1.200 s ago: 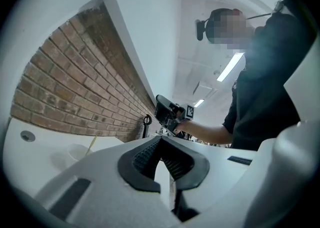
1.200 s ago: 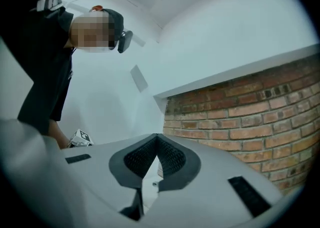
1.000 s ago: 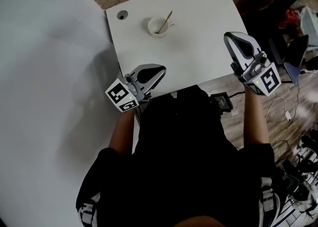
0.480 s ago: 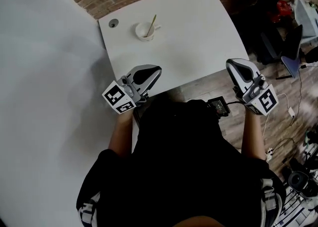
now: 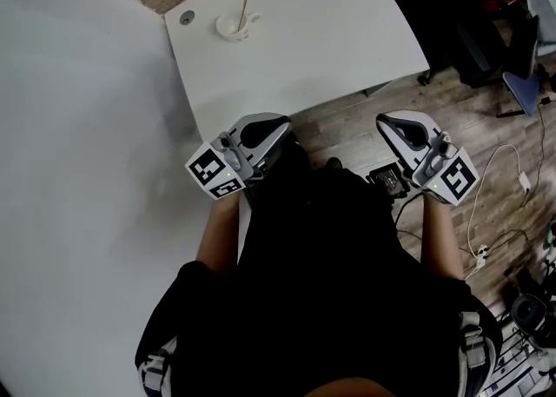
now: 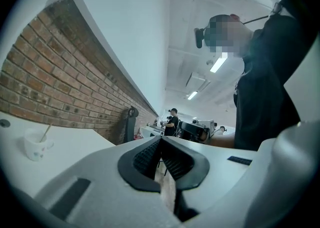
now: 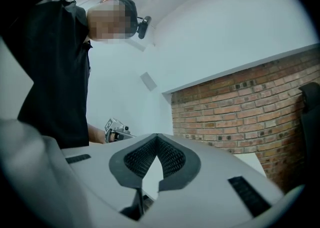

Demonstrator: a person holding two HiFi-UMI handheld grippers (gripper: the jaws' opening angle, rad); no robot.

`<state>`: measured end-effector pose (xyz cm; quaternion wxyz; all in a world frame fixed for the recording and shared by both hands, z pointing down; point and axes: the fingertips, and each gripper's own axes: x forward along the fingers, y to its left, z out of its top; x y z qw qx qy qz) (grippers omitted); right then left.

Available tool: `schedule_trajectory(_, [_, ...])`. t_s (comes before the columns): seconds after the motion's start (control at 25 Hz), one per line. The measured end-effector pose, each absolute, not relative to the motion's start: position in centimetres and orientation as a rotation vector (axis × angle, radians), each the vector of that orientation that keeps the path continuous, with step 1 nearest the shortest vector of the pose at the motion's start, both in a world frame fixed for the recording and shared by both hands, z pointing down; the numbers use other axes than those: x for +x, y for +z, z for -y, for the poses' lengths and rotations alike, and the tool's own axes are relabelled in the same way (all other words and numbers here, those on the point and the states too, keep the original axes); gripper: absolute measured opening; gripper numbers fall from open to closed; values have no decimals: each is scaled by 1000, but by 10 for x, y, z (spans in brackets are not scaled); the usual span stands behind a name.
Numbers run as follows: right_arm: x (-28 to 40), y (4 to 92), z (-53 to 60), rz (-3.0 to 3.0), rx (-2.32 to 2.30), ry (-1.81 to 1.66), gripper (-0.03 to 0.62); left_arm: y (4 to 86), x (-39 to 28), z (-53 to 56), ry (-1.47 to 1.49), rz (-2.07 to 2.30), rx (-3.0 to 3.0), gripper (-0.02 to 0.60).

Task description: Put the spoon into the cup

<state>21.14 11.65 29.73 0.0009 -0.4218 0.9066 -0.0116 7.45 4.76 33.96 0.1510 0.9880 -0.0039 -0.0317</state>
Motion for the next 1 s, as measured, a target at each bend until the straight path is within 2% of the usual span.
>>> schedule_trajectory(0.32, [200,321,-172,-2848,-1147,-99,6,361,72,-125,29,106,2805,15])
schedule_trajectory(0.76, [127,325,-221,-2867,-964,-153,5,355,49,-194,3,64,2789,15])
schedule_trajectory(1.0, [70,317,-257,-2883,-956,-189,5,347,14,-235,-57,-10,2821,15])
